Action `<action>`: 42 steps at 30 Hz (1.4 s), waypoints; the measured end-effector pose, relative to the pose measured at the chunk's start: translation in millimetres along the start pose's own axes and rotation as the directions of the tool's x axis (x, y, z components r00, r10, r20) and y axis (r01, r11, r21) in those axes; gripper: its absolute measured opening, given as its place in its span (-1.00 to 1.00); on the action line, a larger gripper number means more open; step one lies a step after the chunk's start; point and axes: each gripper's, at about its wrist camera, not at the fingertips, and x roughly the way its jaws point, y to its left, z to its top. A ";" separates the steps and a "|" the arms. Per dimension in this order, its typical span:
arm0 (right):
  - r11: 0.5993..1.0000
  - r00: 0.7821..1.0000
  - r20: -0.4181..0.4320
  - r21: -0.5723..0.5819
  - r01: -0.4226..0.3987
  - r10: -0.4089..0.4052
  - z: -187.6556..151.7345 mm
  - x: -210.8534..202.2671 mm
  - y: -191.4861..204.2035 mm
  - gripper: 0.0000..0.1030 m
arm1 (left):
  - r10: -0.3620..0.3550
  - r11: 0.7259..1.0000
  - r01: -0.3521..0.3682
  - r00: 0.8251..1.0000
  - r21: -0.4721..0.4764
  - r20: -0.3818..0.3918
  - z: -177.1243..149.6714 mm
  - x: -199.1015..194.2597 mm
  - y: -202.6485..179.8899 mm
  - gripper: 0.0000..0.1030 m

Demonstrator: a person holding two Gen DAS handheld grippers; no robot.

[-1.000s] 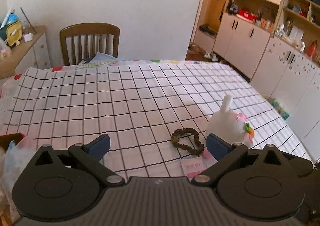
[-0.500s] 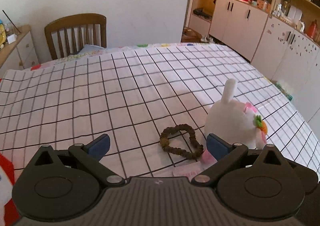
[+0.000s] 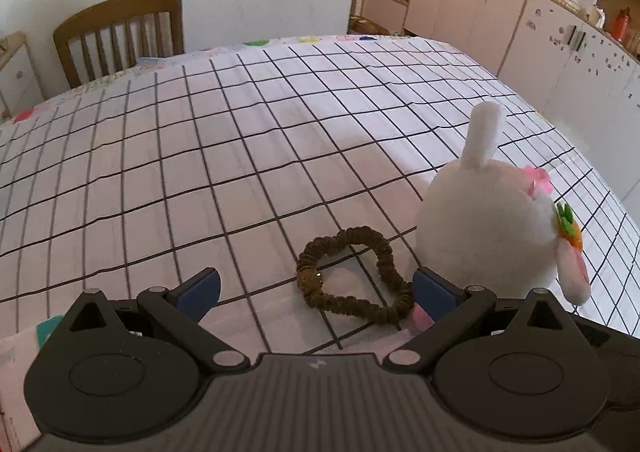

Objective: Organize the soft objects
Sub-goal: 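Grasp the brown bead bracelet with the left gripper while the right gripper grasps the pink packet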

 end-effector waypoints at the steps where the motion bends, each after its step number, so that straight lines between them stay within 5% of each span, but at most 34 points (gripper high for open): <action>1: 1.000 1.000 -0.003 -0.017 0.004 -0.004 -1.6 1.4 1.1 0.60 | -0.008 1.000 0.008 1.000 0.002 -0.003 0.7 1.4 -0.5 0.99; 6: 0.998 1.000 0.006 -0.059 0.017 -0.017 -6.4 5.1 4.7 0.56 | -0.033 0.999 0.033 0.999 0.037 -0.012 2.8 9.7 -7.0 0.98; 11: 0.996 0.999 0.013 -0.083 0.032 -0.031 -6.1 8.7 8.2 0.43 | -0.028 0.999 0.027 0.999 -0.033 -0.016 9.3 19.5 -1.2 0.90; 18: 0.994 0.999 0.025 -0.104 0.037 -0.034 -7.7 7.9 13.6 0.32 | -0.006 1.000 0.006 1.000 0.007 -0.025 10.1 28.9 -9.2 0.46; 23: 0.993 0.999 0.034 -0.113 0.032 -0.028 -11.7 1.9 14.5 0.01 | -0.021 0.999 0.021 1.000 0.028 -0.019 11.3 28.5 -13.4 0.07; 32: 0.994 0.998 0.052 -0.105 0.031 -0.025 -15.0 -3.3 13.1 -0.27 | -0.057 0.998 0.057 0.998 0.000 -0.009 10.5 21.5 -4.0 -0.62; 42: 0.996 0.997 0.075 -0.084 0.016 -0.010 -15.5 -25.3 11.9 -0.35 | -0.042 0.998 0.043 0.999 -0.034 0.020 3.8 4.9 8.1 -0.81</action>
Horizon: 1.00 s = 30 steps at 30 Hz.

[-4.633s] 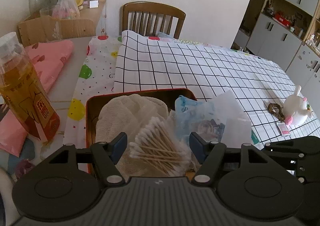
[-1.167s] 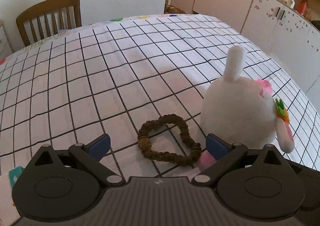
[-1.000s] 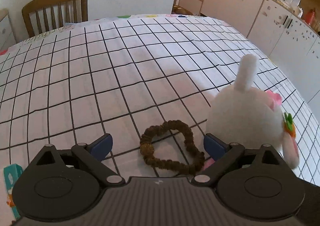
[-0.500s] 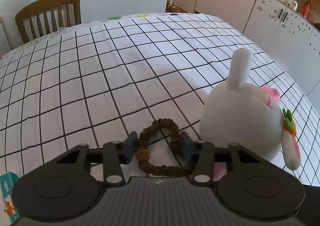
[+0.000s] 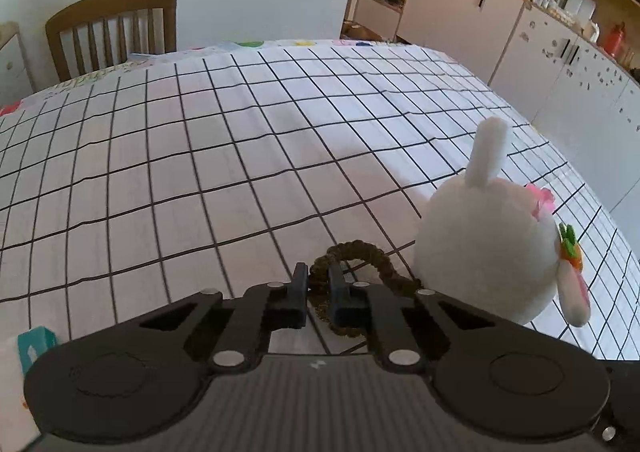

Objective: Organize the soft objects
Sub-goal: 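Grasp the brown bead bracelet with the left gripper while the right gripper grasps the pink packet, then lift the bracelet with the left gripper while the right gripper carries the pink packet toward the tin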

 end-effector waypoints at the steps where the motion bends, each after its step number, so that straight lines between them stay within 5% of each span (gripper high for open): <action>1: 1.000 1.000 0.001 0.002 -0.001 0.001 -0.4 -2.7 -0.4 -0.35 | 0.000 1.000 0.000 1.000 -0.002 0.001 -0.6 -1.7 1.0 -0.81; 23: 1.000 0.997 0.073 0.006 -0.030 0.030 7.5 -73.4 -15.3 -0.36 | -0.028 0.993 0.043 0.990 -0.106 0.141 -13.3 -112.3 23.8 -0.82; 30: 1.000 0.998 0.061 0.005 -0.028 0.028 0.4 -81.3 -12.6 -0.36 | -0.008 0.996 0.017 0.994 -0.082 0.106 -24.4 -119.5 27.2 -0.81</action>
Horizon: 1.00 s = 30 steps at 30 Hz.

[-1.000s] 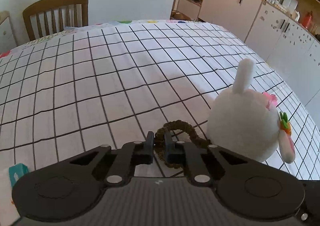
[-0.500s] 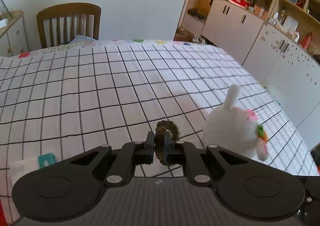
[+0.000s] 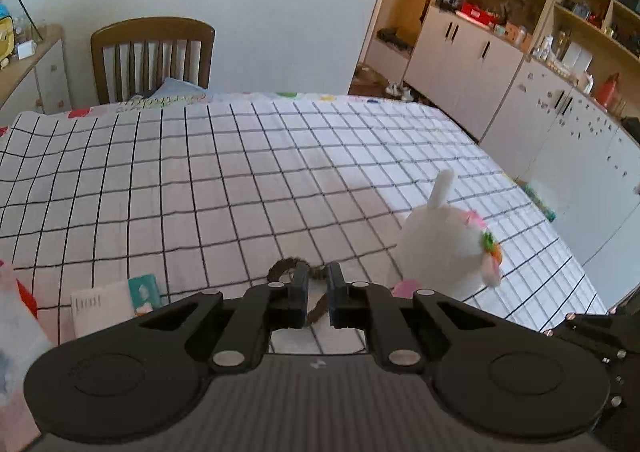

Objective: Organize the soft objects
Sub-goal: 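Lift the bracelet with the left gripper while the right gripper carries the pink packet toward the tin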

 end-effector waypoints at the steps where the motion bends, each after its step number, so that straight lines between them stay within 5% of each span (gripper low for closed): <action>1: 1.000 1.000 -0.003 0.003 0.001 -0.001 -0.8 -1.5 0.3 -0.36 | -0.004 1.000 0.004 1.000 -0.004 -0.008 -1.2 1.6 1.4 -0.81; 10: 0.999 1.000 -0.026 0.034 0.008 -0.007 -12.0 -5.3 -1.9 -0.36 | 0.005 1.000 -0.005 0.999 -0.010 -0.043 -10.3 21.0 5.0 -0.64; 14: 0.999 1.000 -0.030 0.045 0.011 -0.010 -13.3 -6.3 -4.5 -0.36 | -0.002 1.000 0.002 0.999 -0.011 -0.046 -10.0 31.5 4.1 0.30; 30: 0.998 0.999 -0.050 0.058 0.010 -0.007 -12.5 5.9 -12.4 -0.35 | 0.110 0.994 -0.113 0.985 -0.012 -0.136 -14.2 96.0 19.6 0.31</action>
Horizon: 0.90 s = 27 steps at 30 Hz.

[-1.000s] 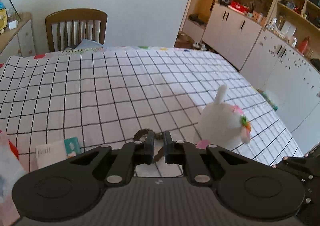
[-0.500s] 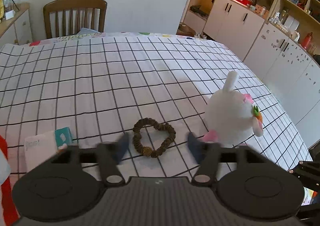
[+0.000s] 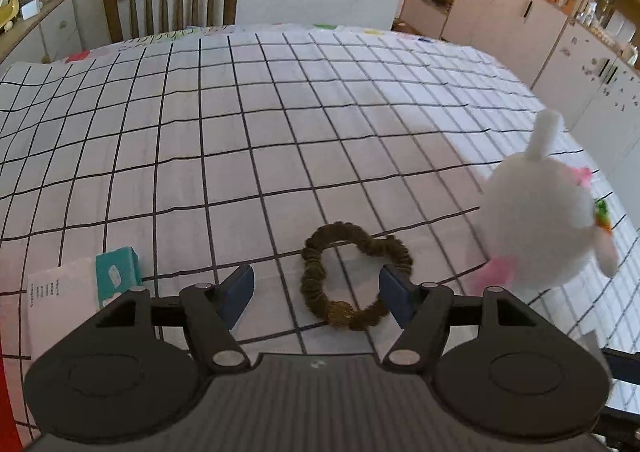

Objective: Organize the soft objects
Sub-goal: 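Lift the bracelet with the left gripper while the right gripper carries the pink packet toward the tin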

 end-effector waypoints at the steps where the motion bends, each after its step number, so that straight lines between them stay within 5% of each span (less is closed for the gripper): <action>1: 1.000 1.000 0.000 -0.002 -0.001 0.001 0.5 0.5 0.1 -0.35 | 0.007 1.000 -0.007 1.000 -0.004 -0.002 0.0 2.1 0.8 0.31; 14: 1.000 1.000 -0.002 0.000 -0.006 0.006 0.3 3.2 -1.7 -0.35 | 0.067 0.996 -0.069 0.997 0.062 0.023 -0.5 2.8 -6.2 -0.67; 27: 1.000 1.000 0.024 -0.005 -0.003 0.003 0.9 -6.9 2.4 -0.35 | 0.040 0.998 -0.044 0.996 0.047 0.086 -1.2 -27.3 -7.3 -0.82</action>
